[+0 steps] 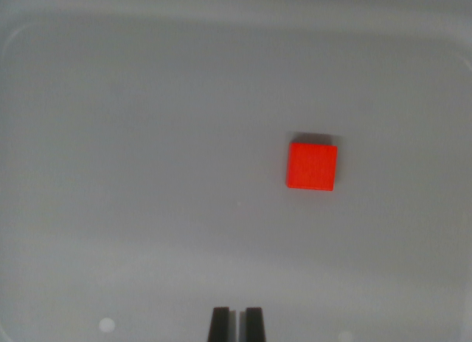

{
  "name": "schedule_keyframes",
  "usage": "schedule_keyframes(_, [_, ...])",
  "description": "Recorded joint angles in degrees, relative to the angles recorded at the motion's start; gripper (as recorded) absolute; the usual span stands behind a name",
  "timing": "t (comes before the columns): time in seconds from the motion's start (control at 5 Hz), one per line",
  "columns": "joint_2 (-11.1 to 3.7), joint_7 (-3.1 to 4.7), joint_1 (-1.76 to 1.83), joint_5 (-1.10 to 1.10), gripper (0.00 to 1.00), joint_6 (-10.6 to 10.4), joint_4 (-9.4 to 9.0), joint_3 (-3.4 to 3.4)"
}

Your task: Reach red block

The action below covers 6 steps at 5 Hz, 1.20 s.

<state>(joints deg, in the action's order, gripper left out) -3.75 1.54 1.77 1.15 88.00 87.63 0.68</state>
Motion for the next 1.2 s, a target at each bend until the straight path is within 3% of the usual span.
schedule_keyframes(0.6, [-0.77, 0.16, -0.18, -0.06, 0.0, -1.5, -0.72, -0.15])
schedule_keyframes(0.8, [-1.69, 0.36, -0.39, -0.13, 0.0, -3.2, -1.57, -0.33])
schedule_keyframes(1.0, [-1.69, 0.36, -0.39, -0.13, 0.0, -3.2, -1.57, -0.33])
schedule_keyframes(1.2, [-2.75, 0.58, -0.63, -0.21, 0.0, -5.2, -2.56, -0.53])
